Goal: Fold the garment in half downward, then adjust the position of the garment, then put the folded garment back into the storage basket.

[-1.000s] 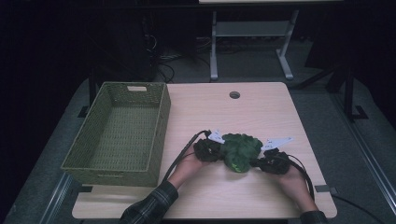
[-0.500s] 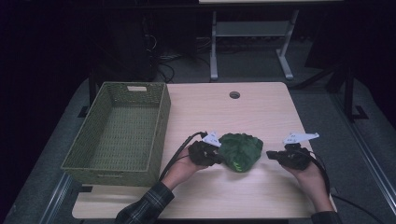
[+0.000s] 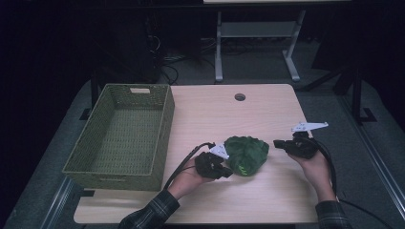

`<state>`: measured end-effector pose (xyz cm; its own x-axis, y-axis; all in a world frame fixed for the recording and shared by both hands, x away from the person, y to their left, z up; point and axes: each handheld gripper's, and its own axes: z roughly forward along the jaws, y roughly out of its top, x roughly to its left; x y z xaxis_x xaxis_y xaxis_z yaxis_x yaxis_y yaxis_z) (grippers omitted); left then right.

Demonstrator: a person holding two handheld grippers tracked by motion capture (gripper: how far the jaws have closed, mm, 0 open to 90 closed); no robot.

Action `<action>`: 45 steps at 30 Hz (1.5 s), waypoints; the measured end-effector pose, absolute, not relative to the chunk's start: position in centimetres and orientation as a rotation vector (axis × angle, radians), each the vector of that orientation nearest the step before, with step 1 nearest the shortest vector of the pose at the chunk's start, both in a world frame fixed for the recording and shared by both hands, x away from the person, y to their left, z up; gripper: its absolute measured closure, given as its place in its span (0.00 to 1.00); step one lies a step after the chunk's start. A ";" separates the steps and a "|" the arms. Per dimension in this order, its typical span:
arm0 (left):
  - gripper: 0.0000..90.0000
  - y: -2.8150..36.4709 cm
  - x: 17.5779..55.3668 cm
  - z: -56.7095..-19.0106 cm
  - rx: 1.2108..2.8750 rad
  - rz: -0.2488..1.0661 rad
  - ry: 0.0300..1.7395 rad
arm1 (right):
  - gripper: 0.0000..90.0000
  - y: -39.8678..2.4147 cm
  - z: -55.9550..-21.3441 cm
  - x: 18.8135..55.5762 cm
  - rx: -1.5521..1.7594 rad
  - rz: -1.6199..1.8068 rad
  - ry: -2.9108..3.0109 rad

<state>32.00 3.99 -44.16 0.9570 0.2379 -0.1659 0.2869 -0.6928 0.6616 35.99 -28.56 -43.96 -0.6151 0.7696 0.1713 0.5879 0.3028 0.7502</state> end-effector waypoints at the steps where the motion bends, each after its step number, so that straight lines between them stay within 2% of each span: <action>1: 0.97 3.8 31.9 -44.3 2.366 -0.092 0.368 | 1.00 -28.4 -44.0 36.2 1.250 1.212 2.344; 11: 0.97 1.8 31.7 -45.5 2.362 -0.102 0.335 | 1.00 -26.5 -44.4 39.2 1.233 1.260 2.362; 21: 0.97 1.1 32.7 -46.5 2.354 -0.083 0.371 | 1.00 -24.2 -45.7 40.2 1.196 1.247 2.445; 28: 0.97 2.0 33.4 -46.5 2.361 -0.051 0.392 | 1.00 -24.2 -46.0 39.8 1.190 1.234 2.490; 45: 1.00 5.7 35.5 -46.0 2.360 0.019 0.466 | 1.00 -23.9 -46.0 36.1 1.147 1.219 2.571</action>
<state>35.48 5.67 -46.05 0.9346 0.3361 -0.1167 0.3257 -0.6762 0.6609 36.07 -23.91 -46.02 -0.7178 0.6555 0.2349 0.5967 0.4052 0.6927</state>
